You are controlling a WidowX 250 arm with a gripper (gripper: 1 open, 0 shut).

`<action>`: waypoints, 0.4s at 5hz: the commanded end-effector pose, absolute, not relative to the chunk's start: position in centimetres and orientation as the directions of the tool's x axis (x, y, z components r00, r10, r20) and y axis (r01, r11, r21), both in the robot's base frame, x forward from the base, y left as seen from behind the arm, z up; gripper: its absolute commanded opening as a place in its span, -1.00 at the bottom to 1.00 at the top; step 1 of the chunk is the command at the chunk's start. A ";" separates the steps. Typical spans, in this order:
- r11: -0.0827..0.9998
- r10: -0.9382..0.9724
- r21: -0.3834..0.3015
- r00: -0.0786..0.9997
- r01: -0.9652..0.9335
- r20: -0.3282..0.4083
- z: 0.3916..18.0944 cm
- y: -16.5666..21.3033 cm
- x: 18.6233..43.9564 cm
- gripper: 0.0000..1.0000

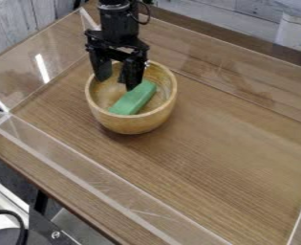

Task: Put the green block in the brown bowl

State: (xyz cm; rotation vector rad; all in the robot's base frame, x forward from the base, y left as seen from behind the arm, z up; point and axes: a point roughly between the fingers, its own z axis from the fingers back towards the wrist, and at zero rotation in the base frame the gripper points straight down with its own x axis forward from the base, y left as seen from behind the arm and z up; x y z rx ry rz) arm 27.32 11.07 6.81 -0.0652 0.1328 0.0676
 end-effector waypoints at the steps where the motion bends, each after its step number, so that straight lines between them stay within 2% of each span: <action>1: 0.997 0.074 -0.032 0.997 -0.074 -0.013 11.5 11.7 28.3 1.00; 2: 0.997 0.068 -0.023 0.998 -0.067 0.019 14.3 11.5 28.6 1.00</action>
